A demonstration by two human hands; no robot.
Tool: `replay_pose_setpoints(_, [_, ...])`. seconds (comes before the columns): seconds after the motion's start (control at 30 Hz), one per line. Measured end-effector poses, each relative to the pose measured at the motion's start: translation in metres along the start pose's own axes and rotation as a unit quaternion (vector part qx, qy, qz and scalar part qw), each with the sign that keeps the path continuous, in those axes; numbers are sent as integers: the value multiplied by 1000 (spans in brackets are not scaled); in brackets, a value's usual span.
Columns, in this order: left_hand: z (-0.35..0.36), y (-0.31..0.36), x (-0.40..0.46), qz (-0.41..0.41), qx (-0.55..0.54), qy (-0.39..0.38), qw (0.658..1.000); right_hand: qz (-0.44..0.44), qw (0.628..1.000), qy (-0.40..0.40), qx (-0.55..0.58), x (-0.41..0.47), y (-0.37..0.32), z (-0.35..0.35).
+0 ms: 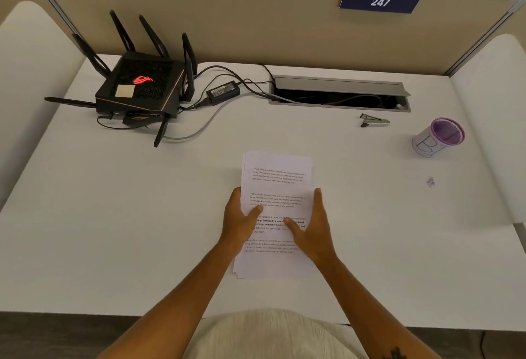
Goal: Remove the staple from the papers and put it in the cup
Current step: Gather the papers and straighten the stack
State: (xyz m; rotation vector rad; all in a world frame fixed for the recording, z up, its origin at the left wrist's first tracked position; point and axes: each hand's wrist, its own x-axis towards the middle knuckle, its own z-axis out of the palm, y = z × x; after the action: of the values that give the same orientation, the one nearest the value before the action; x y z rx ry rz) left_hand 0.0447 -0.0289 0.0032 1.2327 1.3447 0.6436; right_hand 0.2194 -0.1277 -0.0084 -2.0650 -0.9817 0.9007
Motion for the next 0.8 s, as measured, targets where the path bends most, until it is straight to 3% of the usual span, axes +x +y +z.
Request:
replay_pose_setpoints(0.1, [-7, 10, 0, 18, -25, -19, 999, 83, 987, 38, 130, 9, -10, -20])
replay_pose_setpoints(0.23, [-11, 23, -1, 27, -61, -28, 997, 95, 957, -19, 273, 16, -17, -38])
replay_pose_setpoints(0.5, [-7, 41, -6, 25, -74, -16, 997, 92, 946, 25, 309, 8, -30, -41])
replay_pose_setpoints(0.8, [-10, 99, -13, 132, -106, 22, 985, -34, 947, 87, 308, 4, -74, -70])
